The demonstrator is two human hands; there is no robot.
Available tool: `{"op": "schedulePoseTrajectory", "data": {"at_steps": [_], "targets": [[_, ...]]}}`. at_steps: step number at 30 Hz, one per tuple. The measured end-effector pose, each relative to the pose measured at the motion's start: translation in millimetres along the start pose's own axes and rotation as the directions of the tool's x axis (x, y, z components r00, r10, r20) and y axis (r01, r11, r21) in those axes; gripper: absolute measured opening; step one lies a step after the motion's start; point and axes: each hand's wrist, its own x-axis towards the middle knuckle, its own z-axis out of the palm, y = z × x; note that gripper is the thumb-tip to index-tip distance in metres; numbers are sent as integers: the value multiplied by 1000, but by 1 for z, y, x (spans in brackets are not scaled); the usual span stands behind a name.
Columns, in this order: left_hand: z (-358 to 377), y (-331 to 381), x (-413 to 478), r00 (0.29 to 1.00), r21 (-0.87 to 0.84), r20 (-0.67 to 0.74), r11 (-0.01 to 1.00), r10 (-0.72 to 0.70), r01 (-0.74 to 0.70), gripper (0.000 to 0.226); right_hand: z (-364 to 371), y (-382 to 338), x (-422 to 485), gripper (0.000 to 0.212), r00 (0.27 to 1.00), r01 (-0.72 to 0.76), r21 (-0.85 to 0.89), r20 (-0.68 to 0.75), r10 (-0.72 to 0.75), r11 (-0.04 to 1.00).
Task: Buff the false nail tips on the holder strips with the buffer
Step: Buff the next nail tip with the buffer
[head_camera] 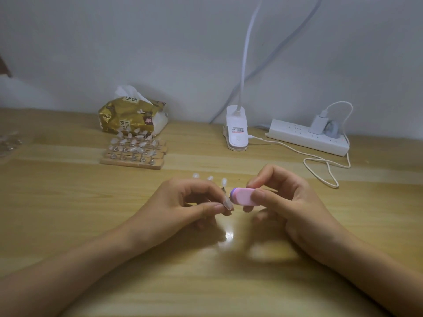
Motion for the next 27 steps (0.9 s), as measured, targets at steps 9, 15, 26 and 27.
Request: {"op": "schedulePoseTrajectory", "data": {"at_steps": [9,15,26,27], "targets": [[1,2,0,999,-12,29,1000,22,-22,5,4,-2,-2,9,995,-99,61,16,98,993],[1,1,0,1000,-23,17,1000,16,-16,5,7,-5,-1,17,994,-105,7,-6,106,994],[1,0,-1,997,-26,48,998,53,-52,7,12,-2,-4,17,997,-40,0,61,40,999],[2,0,-1,997,-20,48,998,57,-56,7,13,-1,-5,17,996,-52,-17,75,53,998]]}}
